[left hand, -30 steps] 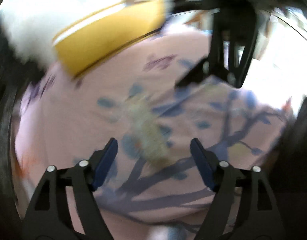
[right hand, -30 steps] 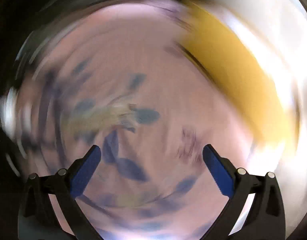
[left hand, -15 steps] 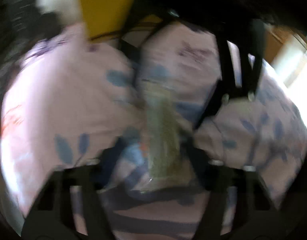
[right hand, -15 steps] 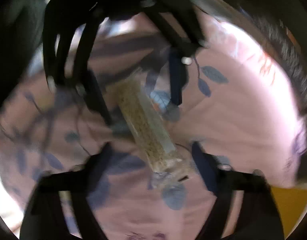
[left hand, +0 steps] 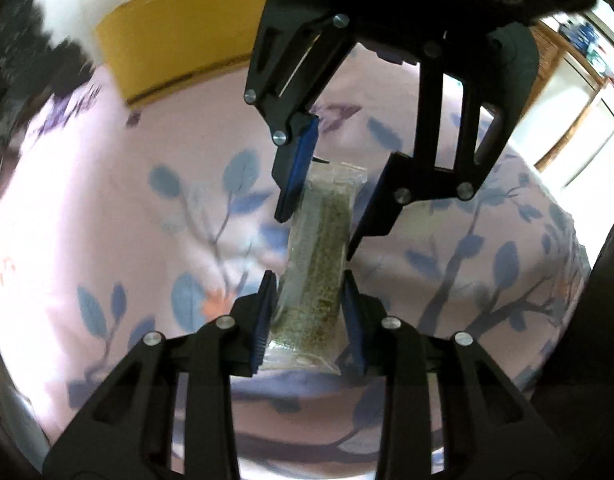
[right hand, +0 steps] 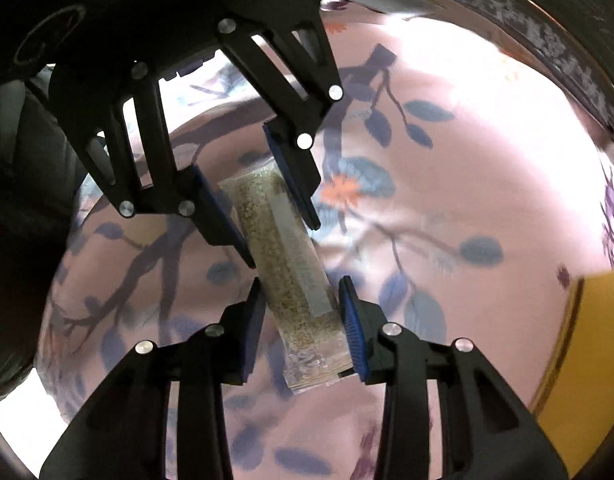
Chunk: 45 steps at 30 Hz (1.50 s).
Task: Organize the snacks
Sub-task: 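Carry the tube snack with both tools and release it into the box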
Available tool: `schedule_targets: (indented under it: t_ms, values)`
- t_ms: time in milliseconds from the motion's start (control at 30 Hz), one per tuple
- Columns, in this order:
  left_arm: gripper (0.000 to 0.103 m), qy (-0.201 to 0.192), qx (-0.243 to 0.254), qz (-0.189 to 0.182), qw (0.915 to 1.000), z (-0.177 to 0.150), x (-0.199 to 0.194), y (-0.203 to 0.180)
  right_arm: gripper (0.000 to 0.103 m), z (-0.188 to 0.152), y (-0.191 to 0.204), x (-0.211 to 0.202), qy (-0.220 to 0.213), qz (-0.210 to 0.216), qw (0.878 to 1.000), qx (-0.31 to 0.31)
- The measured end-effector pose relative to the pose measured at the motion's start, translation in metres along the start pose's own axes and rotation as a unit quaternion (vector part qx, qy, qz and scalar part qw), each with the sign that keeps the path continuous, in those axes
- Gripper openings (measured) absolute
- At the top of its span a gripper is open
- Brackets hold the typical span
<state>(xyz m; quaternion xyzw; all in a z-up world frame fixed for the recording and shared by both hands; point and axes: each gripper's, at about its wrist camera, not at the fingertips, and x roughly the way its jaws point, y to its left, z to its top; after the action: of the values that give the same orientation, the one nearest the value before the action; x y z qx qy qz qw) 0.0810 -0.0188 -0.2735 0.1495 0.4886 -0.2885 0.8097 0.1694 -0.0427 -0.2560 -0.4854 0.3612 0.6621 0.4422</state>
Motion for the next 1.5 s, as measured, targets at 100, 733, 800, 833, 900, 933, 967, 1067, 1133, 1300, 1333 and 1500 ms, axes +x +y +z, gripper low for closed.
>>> schedule_targets:
  t_ms: [100,733,800,833,900,933,967,1067,1133,1300,1333,1500]
  values:
    - [0.033,-0.012,0.037,-0.003,0.9992,0.019,-0.008,-0.014,0.038,-0.015,-0.001,-0.031,0.005,-0.024,0.999,0.030]
    - [0.032,-0.073,0.359,-0.042,0.9293,0.144,-0.054,-0.043,0.034,-0.064,0.072,-0.152,0.033,-0.223,0.946,0.235]
    - [0.032,-0.082,0.380,-0.037,0.9208,0.157,-0.056,-0.033,0.034,-0.064,0.061,-0.157,0.033,-0.238,0.942,0.233]
    - [0.032,-0.084,0.385,-0.032,0.9184,0.164,-0.056,-0.027,0.034,-0.066,0.052,-0.159,0.035,-0.247,0.940,0.231]
    - [0.032,-0.088,0.396,-0.020,0.9139,0.180,-0.055,-0.016,0.033,-0.071,0.034,-0.166,0.028,-0.264,0.935,0.237]
    - [0.032,-0.091,0.400,-0.015,0.9118,0.190,-0.054,-0.009,0.033,-0.074,0.025,-0.171,0.025,-0.269,0.932,0.241]
    - [0.032,-0.094,0.403,-0.010,0.9101,0.194,-0.052,-0.004,0.033,-0.077,0.015,-0.178,0.021,-0.274,0.930,0.243]
    - [0.032,-0.103,0.411,0.013,0.9056,0.221,-0.047,0.015,0.033,-0.086,-0.013,-0.185,0.018,-0.298,0.924,0.241]
    - [0.033,-0.106,0.409,0.026,0.9059,0.242,-0.042,0.028,0.033,-0.093,-0.032,-0.193,0.016,-0.312,0.920,0.237]
    - [0.033,-0.124,0.414,0.058,0.9000,0.277,-0.032,0.049,0.034,-0.113,-0.074,-0.210,0.004,-0.340,0.912,0.231]
    - [0.033,-0.126,0.409,0.059,0.9021,0.285,-0.029,0.055,0.033,-0.115,-0.081,-0.210,0.006,-0.343,0.911,0.229]
    - [0.033,-0.127,0.401,0.073,0.9041,0.308,-0.018,0.075,0.033,-0.126,-0.113,-0.216,0.010,-0.353,0.911,0.213]
